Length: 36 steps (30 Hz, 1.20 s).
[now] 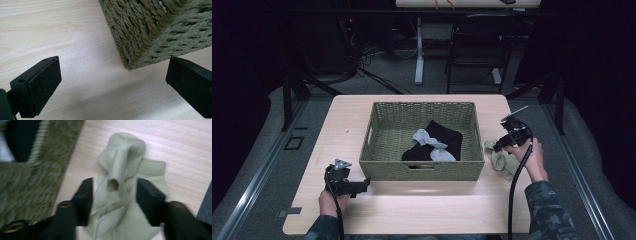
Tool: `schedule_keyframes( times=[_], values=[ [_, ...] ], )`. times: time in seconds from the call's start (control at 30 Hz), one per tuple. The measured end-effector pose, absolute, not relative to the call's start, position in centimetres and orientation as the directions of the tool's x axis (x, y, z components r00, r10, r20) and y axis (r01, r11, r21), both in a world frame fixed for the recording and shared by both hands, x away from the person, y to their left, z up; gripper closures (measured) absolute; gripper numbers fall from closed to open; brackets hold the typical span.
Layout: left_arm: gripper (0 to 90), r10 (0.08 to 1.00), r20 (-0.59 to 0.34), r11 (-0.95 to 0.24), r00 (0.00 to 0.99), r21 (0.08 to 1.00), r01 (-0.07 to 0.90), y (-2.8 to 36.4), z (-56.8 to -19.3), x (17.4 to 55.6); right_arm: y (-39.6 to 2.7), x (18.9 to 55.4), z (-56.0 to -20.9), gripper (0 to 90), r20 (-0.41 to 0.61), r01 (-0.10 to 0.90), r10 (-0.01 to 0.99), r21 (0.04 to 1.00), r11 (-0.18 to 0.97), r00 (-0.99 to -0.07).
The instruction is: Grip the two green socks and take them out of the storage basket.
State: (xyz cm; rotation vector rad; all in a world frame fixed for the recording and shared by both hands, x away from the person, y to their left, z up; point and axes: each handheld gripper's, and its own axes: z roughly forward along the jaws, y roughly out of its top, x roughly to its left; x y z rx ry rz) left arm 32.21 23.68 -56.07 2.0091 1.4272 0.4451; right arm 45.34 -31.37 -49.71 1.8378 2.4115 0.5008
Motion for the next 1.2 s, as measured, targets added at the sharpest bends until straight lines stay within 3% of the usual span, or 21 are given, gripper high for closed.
schedule_keyframes(
  times=[0.03,0.2,0.23,0.37,0.67,1.2],
  values=[
    [0.0,0.93,-0.081,-0.219,0.357,0.66,0.718,23.7,-56.1,32.2,-31.5,44.6,-48.7,35.6,0.143,0.915,0.94,0.314,0.252,-0.309],
    [0.0,0.93,-0.081,-0.218,0.357,0.662,0.717,23.7,-56.1,32.2,-31.4,42.4,-47.2,22.9,0.134,0.891,0.933,0.37,0.264,-0.333],
    [0.0,0.93,-0.081,-0.218,0.357,0.662,0.717,23.7,-56.0,32.2,-31.5,41.2,-46.9,14.6,0.13,0.879,0.93,0.394,0.269,-0.343],
    [0.0,0.931,-0.08,-0.217,0.356,0.663,0.717,23.6,-56.0,32.2,-31.6,38.6,-46.7,8.5,0.139,0.856,0.924,0.444,0.264,-0.357],
    [0.0,0.931,-0.08,-0.219,0.357,0.662,0.717,23.5,-56.1,32.2,-32.3,34.8,-48.0,0.0,0.149,0.838,0.917,0.48,0.259,-0.369],
    [0.0,0.931,-0.06,-0.233,0.36,0.662,0.713,23.3,-56.1,32.2,-33.1,32.5,-51.6,0.0,0.081,0.778,0.919,0.565,0.276,-0.386]
  ],
)
